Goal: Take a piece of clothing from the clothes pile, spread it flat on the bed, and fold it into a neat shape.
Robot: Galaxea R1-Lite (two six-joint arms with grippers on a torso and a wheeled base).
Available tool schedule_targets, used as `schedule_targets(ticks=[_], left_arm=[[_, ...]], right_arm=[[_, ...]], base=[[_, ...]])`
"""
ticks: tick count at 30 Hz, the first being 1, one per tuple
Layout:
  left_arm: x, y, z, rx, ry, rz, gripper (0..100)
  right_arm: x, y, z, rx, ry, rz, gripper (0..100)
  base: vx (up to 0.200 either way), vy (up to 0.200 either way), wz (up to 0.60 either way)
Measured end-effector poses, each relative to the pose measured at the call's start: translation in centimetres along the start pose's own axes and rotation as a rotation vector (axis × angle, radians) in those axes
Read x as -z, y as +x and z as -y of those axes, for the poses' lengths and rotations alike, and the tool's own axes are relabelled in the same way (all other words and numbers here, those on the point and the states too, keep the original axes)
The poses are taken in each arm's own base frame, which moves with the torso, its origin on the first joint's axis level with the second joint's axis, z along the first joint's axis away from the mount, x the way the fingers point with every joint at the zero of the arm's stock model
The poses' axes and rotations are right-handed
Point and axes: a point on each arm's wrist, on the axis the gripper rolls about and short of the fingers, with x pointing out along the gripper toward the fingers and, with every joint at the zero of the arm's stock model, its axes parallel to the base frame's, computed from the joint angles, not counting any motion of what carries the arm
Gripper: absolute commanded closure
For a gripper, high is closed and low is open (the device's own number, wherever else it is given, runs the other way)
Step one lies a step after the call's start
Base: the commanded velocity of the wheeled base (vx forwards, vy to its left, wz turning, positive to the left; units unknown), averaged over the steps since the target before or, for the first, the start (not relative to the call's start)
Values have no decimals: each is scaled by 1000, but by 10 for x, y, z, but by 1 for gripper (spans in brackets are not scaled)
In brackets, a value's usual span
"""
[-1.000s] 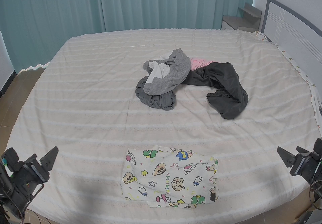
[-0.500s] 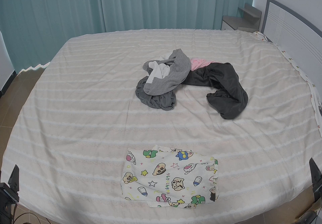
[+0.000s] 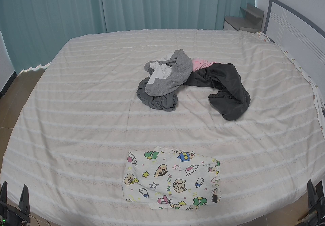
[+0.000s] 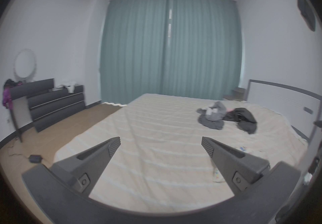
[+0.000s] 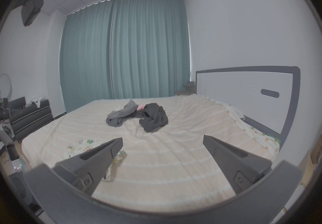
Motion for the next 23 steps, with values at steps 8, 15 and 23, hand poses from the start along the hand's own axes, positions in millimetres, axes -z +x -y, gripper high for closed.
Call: schedule_targets(ticks=[8,15,23], left_arm=[[8,0,5,235,101,-8,0],[9,0,5,248,89,-11,0],[9,0,5,249,75,-14,0]], right_arm=[[10,-2,-1,-53,-20,-79,0],[11,-2,-1,-54,-20,-79,0],[11,-2,-1,-53,-21,-77,0]], base=[[0,0,0],[0,0,0],[0,0,0]])
